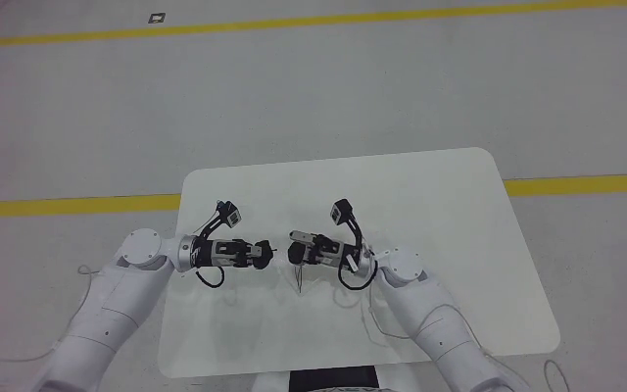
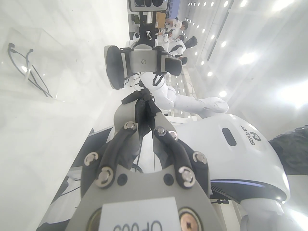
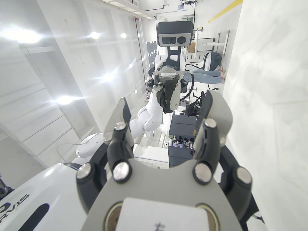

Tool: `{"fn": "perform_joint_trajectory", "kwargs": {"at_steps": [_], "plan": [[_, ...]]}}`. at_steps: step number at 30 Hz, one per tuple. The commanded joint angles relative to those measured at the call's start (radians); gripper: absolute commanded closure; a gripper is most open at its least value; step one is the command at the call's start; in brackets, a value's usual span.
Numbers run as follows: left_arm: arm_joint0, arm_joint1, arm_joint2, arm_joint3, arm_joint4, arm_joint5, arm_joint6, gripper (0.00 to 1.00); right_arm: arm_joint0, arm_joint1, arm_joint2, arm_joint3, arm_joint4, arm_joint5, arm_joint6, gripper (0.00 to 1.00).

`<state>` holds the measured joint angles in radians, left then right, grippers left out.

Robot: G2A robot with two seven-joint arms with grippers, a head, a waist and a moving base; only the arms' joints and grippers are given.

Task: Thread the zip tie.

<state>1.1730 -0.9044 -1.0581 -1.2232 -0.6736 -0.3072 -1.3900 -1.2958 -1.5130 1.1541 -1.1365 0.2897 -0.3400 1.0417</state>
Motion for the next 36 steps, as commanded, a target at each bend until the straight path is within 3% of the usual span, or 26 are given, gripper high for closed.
{"fn": "perform_joint_trajectory", "kwargs": {"at_steps": [1, 7, 9, 13, 20, 26, 32, 36], "plan": [[0.0, 0.0, 0.0, 0.0, 0.0, 0.0, 0.0, 1.0, 0.001, 0.0, -0.001, 0.001, 0.0, 0.0, 0.0, 0.0], [0.0, 0.0, 0.0, 0.0, 0.0, 0.0, 0.0, 1.0, 0.001, 0.0, -0.001, 0.001, 0.0, 0.0, 0.0, 0.0], [0.003, -0.001, -0.001, 0.013, 0.026, -0.01, 0.062, 1.0, 0.001, 0.0, -0.001, 0.001, 0.0, 0.0, 0.0, 0.0], [-0.001, 0.002, -0.02, 0.042, 0.026, -0.033, 0.0, 1.0, 0.001, 0.0, -0.001, 0.001, 0.0, 0.0, 0.0, 0.0], [0.05, 0.024, -0.051, -0.034, 0.086, -0.033, 0.0, 1.0, 0.001, 0.0, -0.001, 0.001, 0.0, 0.0, 0.0, 0.0], [0.078, 0.046, -0.068, -0.093, 0.052, -0.033, 0.0, 1.0, 0.001, 0.0, -0.001, 0.001, 0.0, 0.0, 0.0, 0.0], [0.091, 0.059, -0.097, -0.108, 0.012, -0.033, 0.0, 1.0, 0.001, 0.0, -0.001, 0.001, 0.0, 0.0, 0.0, 0.0], [0.106, 0.059, -0.154, -0.098, -0.037, -0.033, 0.0, 1.0, 0.001, 0.0, -0.001, 0.001, 0.0, 0.0, 0.0, 0.0]]}}
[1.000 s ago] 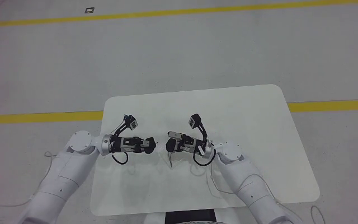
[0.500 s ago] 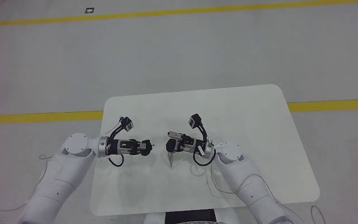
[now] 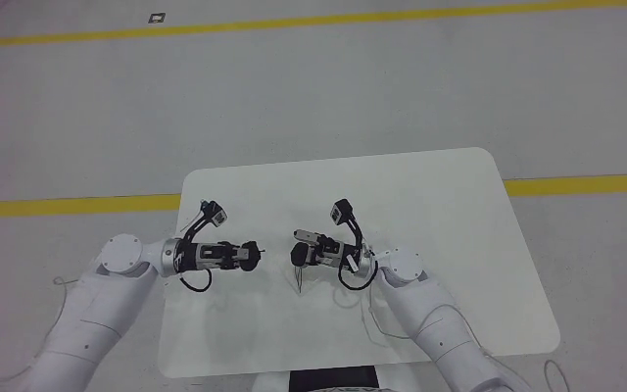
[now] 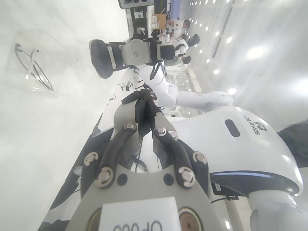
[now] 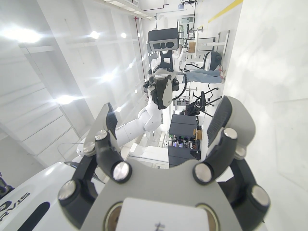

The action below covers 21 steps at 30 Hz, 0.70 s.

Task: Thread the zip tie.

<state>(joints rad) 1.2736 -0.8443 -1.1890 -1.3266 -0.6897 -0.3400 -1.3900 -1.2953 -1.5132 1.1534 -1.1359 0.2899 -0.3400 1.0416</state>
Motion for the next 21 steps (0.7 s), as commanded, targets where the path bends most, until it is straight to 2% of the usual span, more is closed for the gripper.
{"fn": "perform_joint_trajectory", "kwargs": {"at_steps": [1, 3, 6, 11, 16, 21], "plan": [[0.012, -0.002, -0.034, 0.004, -0.028, 0.0, 0.0, 1.0, 0.0, 0.0, 0.0, 0.0, 0.0, 0.0, 0.0, 0.0], [0.021, -0.003, -0.062, 0.002, -0.04, 0.0, 0.0, 1.0, 0.003, 0.007, -0.003, -0.035, -0.102, 0.013, -0.055, 0.0], [0.039, -0.007, -0.09, -0.014, -0.066, 0.0, 0.0, 1.0, -0.02, 0.021, -0.012, -0.15, -0.264, 0.084, -0.122, 0.0], [0.039, -0.007, -0.09, -0.014, -0.066, 0.0, 0.0, 1.0, -0.061, 0.043, -0.057, -0.366, -0.561, 0.275, -0.158, 0.0], [0.039, -0.007, -0.09, -0.014, -0.066, 0.0, 0.0, 1.0, -0.079, 0.051, -0.144, -0.49, -0.764, 0.446, -0.151, 0.0], [0.039, -0.007, -0.09, -0.014, -0.066, 0.0, 0.0, 1.0, -0.08, 0.052, -0.153, -0.503, -0.784, 0.457, -0.153, 0.0]]}}
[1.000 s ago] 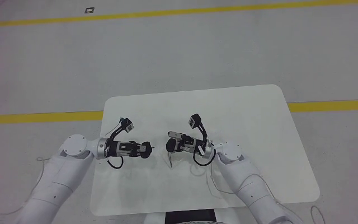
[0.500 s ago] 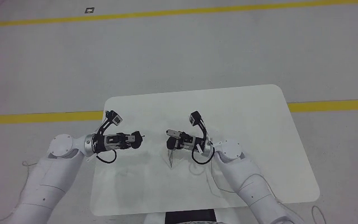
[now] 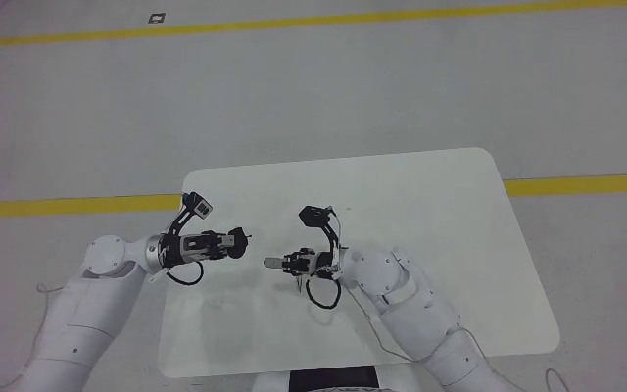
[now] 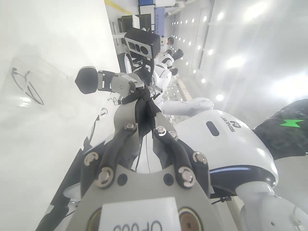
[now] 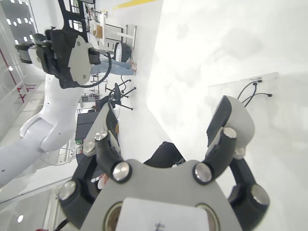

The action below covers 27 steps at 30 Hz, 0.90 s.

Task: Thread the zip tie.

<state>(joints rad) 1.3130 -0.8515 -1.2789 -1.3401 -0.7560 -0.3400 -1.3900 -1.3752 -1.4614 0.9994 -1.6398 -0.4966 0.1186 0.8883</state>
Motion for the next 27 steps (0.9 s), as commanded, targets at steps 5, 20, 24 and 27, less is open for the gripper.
{"fn": "perform_joint_trajectory", "kwargs": {"at_steps": [5, 20, 24, 27], "plan": [[0.0, 0.0, 0.0, 0.0, 0.0, 0.0, 0.0, 1.0, 0.0, 0.0, 0.001, 0.001, 0.003, -0.001, 0.0, 0.0], [0.0, 0.0, 0.0, 0.0, 0.0, 0.0, 0.0, 1.0, 0.101, -0.058, -0.121, 0.004, -0.393, 0.221, 0.213, 0.0], [0.0, 0.0, 0.0, 0.0, 0.0, 0.0, 0.0, 1.0, 0.101, -0.058, -0.121, 0.004, -0.393, 0.221, 0.213, 0.0], [0.0, 0.0, 0.0, 0.0, 0.0, 0.0, 0.0, 1.0, 0.101, -0.058, -0.121, 0.004, -0.393, 0.221, 0.213, 0.0]]}}
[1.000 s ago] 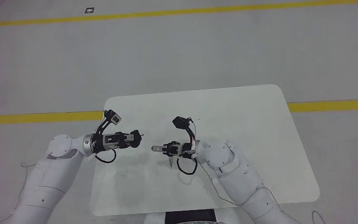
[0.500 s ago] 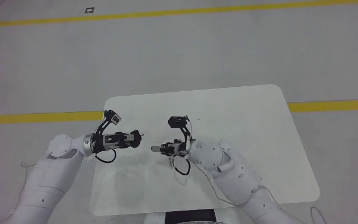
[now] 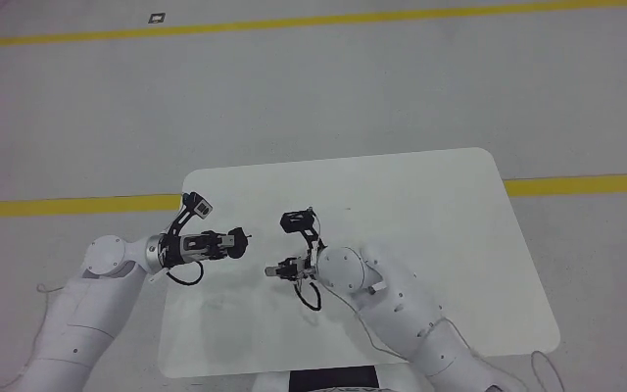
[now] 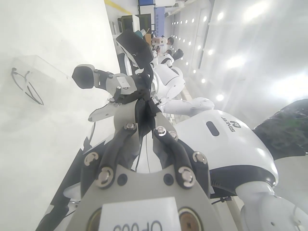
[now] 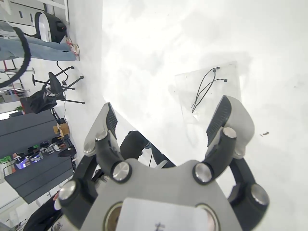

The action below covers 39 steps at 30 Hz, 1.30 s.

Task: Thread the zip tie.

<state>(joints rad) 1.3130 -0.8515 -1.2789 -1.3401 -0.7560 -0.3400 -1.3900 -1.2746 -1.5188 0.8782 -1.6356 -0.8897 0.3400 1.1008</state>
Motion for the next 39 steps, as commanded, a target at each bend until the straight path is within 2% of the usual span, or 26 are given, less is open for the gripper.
{"fn": "perform_joint_trajectory", "kwargs": {"at_steps": [1, 4, 6, 9, 13, 19, 29, 32, 39], "plan": [[0.0, 0.0, 0.0, 0.0, 0.0, 0.0, 0.0, 1.0, 0.0, 0.0, 0.0, 0.0, 0.0, 0.0, 0.0, 0.0], [0.0, 0.0, 0.0, 0.0, 0.0, 0.0, 0.0, 1.0, -0.012, 0.001, -0.027, -0.01, -0.028, -0.008, -0.024, 0.0], [0.0, 0.0, 0.0, 0.0, 0.0, 0.0, 0.0, 1.0, -0.009, -0.001, -0.044, -0.008, -0.087, 0.0, -0.013, 0.0], [0.0, 0.0, 0.0, 0.0, 0.0, 0.0, 0.0, 1.0, -0.02, -0.016, -0.041, -0.013, -0.122, 0.0, 0.005, 0.0], [0.0, 0.0, 0.0, 0.0, 0.0, 0.0, 0.0, 1.0, -0.04, -0.05, -0.022, -0.004, -0.222, 0.0, 0.048, 0.0], [0.0, 0.0, 0.0, 0.0, 0.0, 0.0, 0.0, 1.0, -0.088, -0.129, 0.028, 0.0, -0.386, 0.0, 0.126, 0.0], [0.0, 0.0, 0.0, 0.0, 0.0, 0.0, 0.0, 1.0, -0.088, -0.129, 0.028, 0.0, -0.386, 0.0, 0.126, 0.0], [0.0, 0.0, 0.0, 0.0, 0.0, 0.0, 0.0, 1.0, -0.095, -0.129, 0.012, 0.01, -0.375, -0.021, 0.088, 0.0], [0.0, 0.0, 0.0, 0.0, 0.0, 0.0, 0.0, 1.0, -0.04, -0.144, -0.031, 0.068, -0.366, 0.0, 0.106, 0.0]]}}
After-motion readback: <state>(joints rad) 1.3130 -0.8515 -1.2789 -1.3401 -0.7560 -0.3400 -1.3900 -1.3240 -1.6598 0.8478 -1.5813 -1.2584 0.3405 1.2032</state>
